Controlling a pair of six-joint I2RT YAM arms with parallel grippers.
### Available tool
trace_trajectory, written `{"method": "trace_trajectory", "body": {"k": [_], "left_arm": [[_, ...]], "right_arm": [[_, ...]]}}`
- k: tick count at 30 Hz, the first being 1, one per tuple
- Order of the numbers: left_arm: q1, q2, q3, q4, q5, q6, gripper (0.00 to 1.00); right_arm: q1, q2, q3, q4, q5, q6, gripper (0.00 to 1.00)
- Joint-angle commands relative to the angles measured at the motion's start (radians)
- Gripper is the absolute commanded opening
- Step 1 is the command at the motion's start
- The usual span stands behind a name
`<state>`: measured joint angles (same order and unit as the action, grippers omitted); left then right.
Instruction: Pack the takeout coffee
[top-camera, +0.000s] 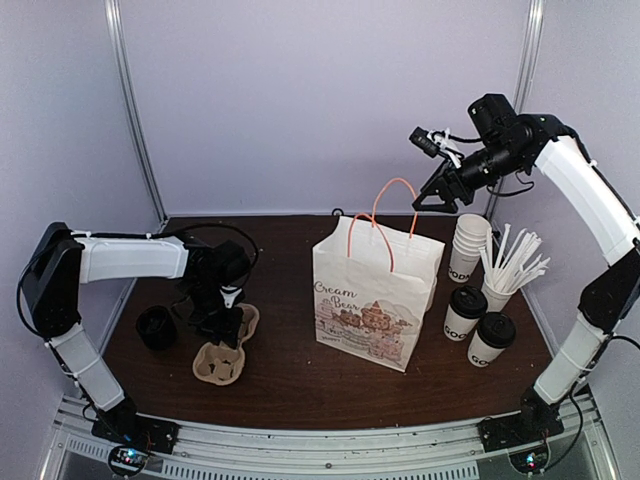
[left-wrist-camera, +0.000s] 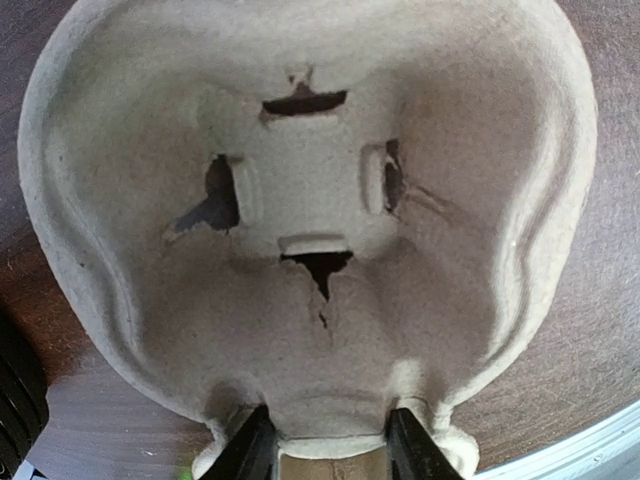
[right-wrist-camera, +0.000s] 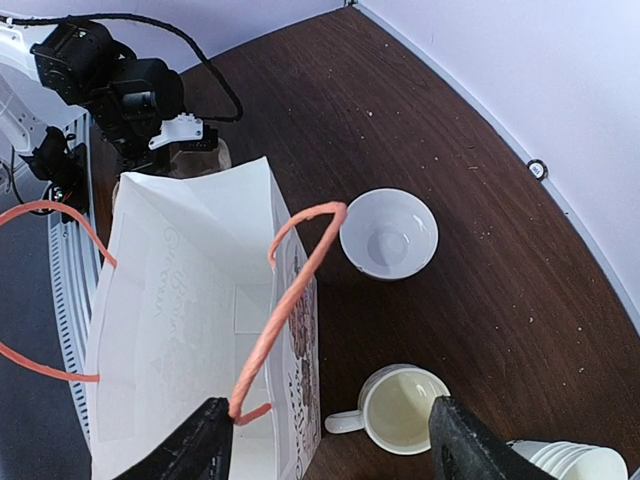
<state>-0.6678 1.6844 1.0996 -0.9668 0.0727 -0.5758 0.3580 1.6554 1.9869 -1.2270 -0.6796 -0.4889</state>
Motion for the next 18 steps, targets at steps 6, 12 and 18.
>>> {"method": "trace_trajectory", "body": {"k": [6, 12, 18], "left_arm": [[-0.004, -0.082, 0.094, -0.108, -0.032, 0.013, 0.33], [-0.004, -0.165, 0.301, -0.208, -0.050, 0.077, 0.33], [-0.004, -0.144, 0.652, -0.266, -0.057, 0.186, 0.34]], "right_arm": [[-0.004, -0.074, 0.027, -0.041, -0.017, 0.035, 0.71], [0.000, -0.108, 0.002, -0.102, -0.079, 0.017, 0.82], [0.040, -0.081, -0.045, -0.130, -0.056, 0.013, 0.88]]}}
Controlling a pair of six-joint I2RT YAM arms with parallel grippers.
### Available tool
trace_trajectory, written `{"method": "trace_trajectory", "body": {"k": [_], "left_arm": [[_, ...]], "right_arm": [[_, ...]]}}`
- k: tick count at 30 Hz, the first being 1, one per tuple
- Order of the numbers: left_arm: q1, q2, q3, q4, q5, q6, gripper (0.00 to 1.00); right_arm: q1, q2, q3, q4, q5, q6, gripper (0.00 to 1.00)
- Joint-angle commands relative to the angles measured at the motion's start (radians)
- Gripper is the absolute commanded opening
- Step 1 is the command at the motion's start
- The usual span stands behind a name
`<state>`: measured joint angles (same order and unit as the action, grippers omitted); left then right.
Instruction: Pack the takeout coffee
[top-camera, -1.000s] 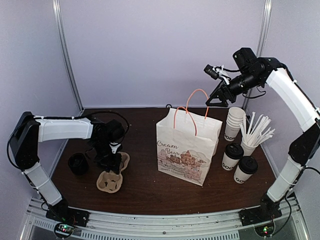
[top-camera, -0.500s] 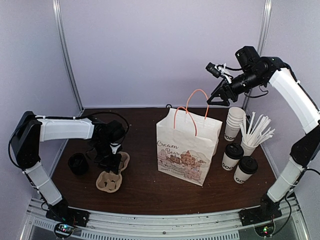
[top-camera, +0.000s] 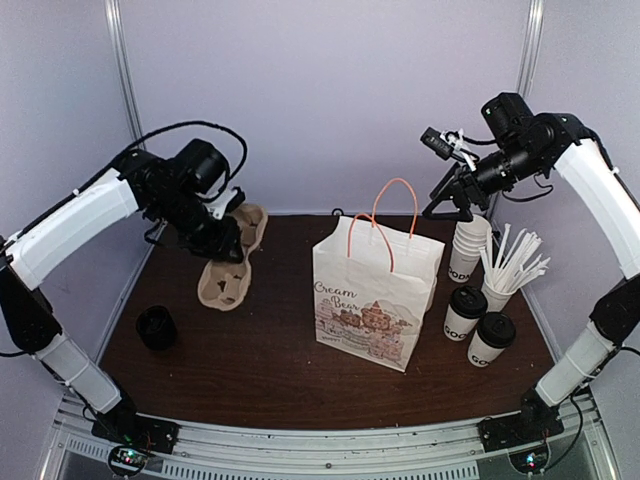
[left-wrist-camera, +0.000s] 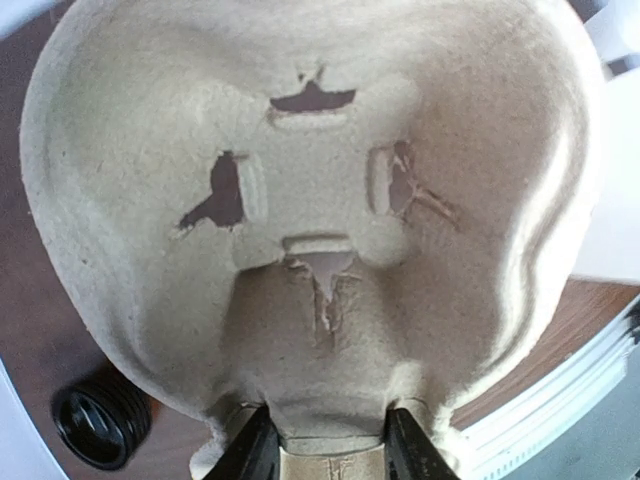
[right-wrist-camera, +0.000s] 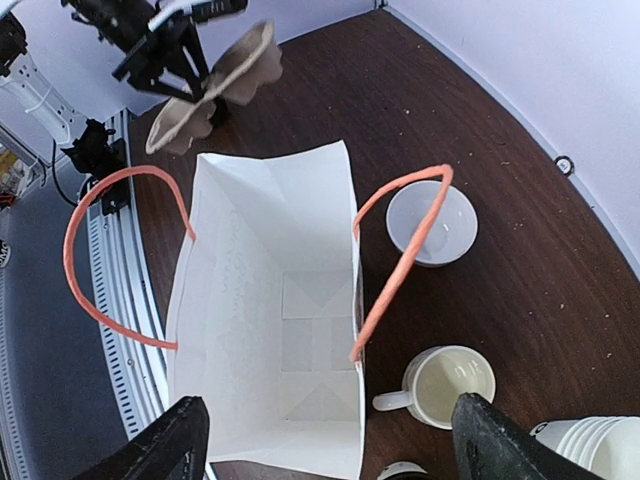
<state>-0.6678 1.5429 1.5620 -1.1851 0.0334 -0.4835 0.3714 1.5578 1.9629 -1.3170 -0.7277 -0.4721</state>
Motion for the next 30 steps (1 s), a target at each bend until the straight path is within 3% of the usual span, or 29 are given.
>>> {"method": "trace_trajectory", "body": {"k": [1, 4, 7, 12, 17, 20, 24, 30], "left_arm": [[-0.004, 0.007, 0.252, -0.048, -0.018, 0.106, 0.34], [-0.004, 0.034, 0.403, -0.006, -0.012, 0.140, 0.34], [-0.004, 0.042, 0.480, 0.103, 0.044, 0.177, 0.34], [-0.004, 0.017, 0.481, 0.343, 0.180, 0.242, 0.34], [-0.004, 0.007, 0.464, 0.475, 0.319, 0.268, 0.35], [-0.004, -0.015, 0.412, 0.541, 0.403, 0.272, 0.35], [-0.005, -0.046, 0.332, 0.614, 0.515, 0.266, 0.35], [-0.025, -0.089, 0.211, 0.686, 0.629, 0.259, 0.34]], "right_arm": [[0.033, 0.028, -0.023, -0.037, -0.004, 0.001, 0.88], [0.053, 0.056, -0.036, 0.006, -0.001, 0.035, 0.86], [0.066, 0.107, -0.018, 0.034, 0.011, 0.076, 0.77], [0.074, 0.189, 0.048, 0.015, -0.056, 0.100, 0.45], [0.132, 0.182, 0.059, 0.008, -0.105, 0.080, 0.18], [0.170, 0.197, 0.076, -0.019, -0.145, 0.058, 0.06], [0.215, 0.237, 0.128, -0.059, -0.188, 0.034, 0.00], [0.261, 0.292, 0.215, -0.115, -0.300, 0.001, 0.00]]}}
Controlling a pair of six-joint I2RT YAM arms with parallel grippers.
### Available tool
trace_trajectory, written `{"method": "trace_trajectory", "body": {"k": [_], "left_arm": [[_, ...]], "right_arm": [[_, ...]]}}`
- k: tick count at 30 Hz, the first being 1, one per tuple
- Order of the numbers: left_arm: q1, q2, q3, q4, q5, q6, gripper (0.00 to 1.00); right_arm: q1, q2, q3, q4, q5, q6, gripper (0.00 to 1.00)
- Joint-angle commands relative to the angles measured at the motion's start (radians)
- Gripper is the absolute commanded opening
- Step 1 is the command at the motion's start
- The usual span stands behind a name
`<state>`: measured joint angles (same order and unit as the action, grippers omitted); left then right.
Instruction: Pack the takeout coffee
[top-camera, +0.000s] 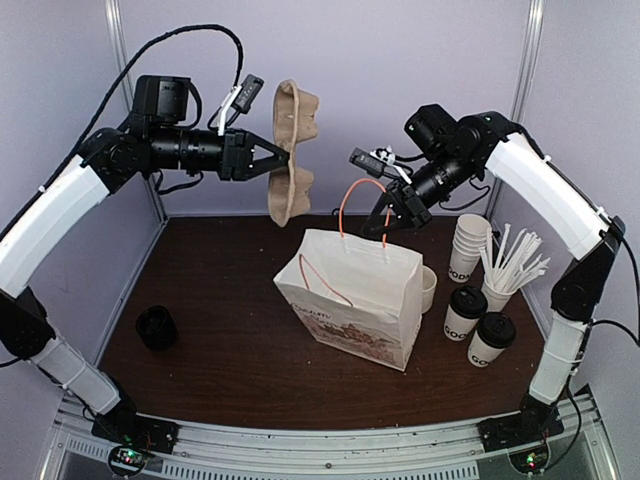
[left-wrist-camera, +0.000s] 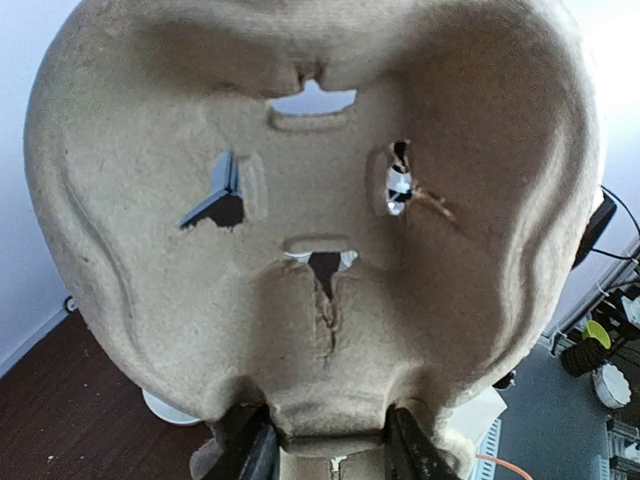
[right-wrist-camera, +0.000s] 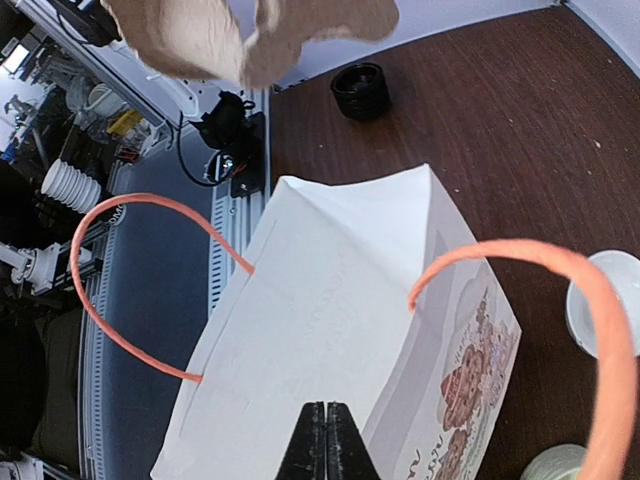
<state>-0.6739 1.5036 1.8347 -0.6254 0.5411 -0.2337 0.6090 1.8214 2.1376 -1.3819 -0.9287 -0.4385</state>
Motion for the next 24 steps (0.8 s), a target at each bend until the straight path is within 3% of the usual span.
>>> {"method": "trace_trajectory", "body": {"k": [1, 8, 19, 24], "left_arm": [[-0.024, -0.065, -0.084, 0.138, 0.125, 0.009, 0.34], [-0.044, -0.087, -0.156, 0.179, 0.181, -0.001, 0.34], [-0.051, -0.095, -0.080, 0.134, 0.176, 0.019, 0.34], [-0.053, -0.098, -0.079, 0.132, 0.183, 0.014, 0.34]], "right_arm": [[0.033, 0.031, 0.042, -0.053, -0.105, -0.039, 0.00], [0.062, 0.064, 0.094, -0.129, -0.235, -0.115, 0.00], [0.094, 0.032, 0.112, -0.144, -0.170, -0.166, 0.00], [0.093, 0.054, 0.161, -0.163, -0.211, -0.185, 0.00]]}}
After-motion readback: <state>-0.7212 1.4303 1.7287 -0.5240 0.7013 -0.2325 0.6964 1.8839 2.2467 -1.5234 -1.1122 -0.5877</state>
